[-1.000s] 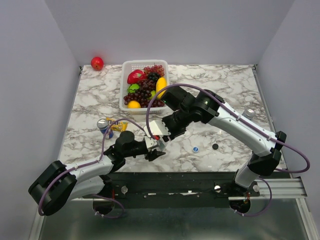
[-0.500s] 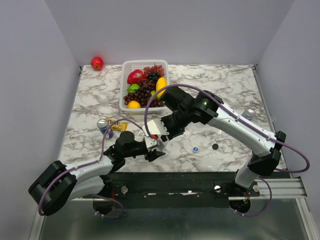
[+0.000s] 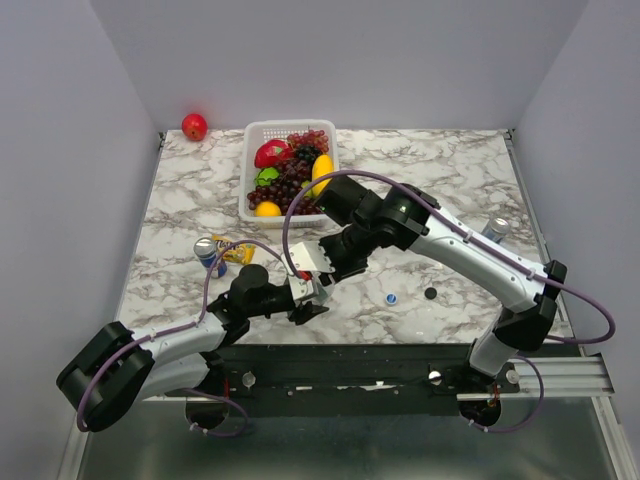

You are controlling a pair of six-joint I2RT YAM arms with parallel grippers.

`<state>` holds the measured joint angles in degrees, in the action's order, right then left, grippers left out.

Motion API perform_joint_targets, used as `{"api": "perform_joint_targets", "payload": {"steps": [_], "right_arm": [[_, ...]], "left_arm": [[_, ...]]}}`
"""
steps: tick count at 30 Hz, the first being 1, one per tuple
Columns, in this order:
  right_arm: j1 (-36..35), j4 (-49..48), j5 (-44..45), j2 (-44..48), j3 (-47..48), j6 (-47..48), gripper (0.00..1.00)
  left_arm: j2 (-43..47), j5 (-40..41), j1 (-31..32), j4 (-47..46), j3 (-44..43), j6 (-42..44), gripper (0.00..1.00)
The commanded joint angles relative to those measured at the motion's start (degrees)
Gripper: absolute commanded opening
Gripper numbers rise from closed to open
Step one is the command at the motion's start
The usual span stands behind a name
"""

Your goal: Screw on the bottle caps

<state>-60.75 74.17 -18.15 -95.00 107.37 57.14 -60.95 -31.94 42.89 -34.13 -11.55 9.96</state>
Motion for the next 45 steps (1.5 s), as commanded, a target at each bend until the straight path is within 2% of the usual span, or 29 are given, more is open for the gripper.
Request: {"api": "perform_joint_targets", "payload": {"steps": [1, 12, 25, 33, 45], "right_arm": [[-0.33, 4.49, 0.75, -3.69, 1.43, 0.25, 0.32], [-0.6, 0.37, 4.7, -4.05, 1.52, -3.44, 0.33], [-3.41, 8.09, 7.87, -9.5, 10.75, -4.76, 0.27], [-2.71, 2.57, 10.16, -7.31, 6.45, -10.73, 0.28], [-1.74, 2.12, 8.22, -7.04, 7.85, -11.18, 0.36]], "left_arm": [[1.97, -0.05, 0.7, -6.04, -0.49, 2.96, 0.0], [1.27, -0.05, 0.79, -4.02, -2.07, 2.45, 0.0], [1.01, 2.59, 0.7, -2.87, -3.39, 0.24, 0.0], [3.11, 4.43, 0.52, -9.9, 1.09, 0.58, 0.0], [2.59, 2.85, 0.61, -9.2, 1.62, 1.47, 0.0]]}}
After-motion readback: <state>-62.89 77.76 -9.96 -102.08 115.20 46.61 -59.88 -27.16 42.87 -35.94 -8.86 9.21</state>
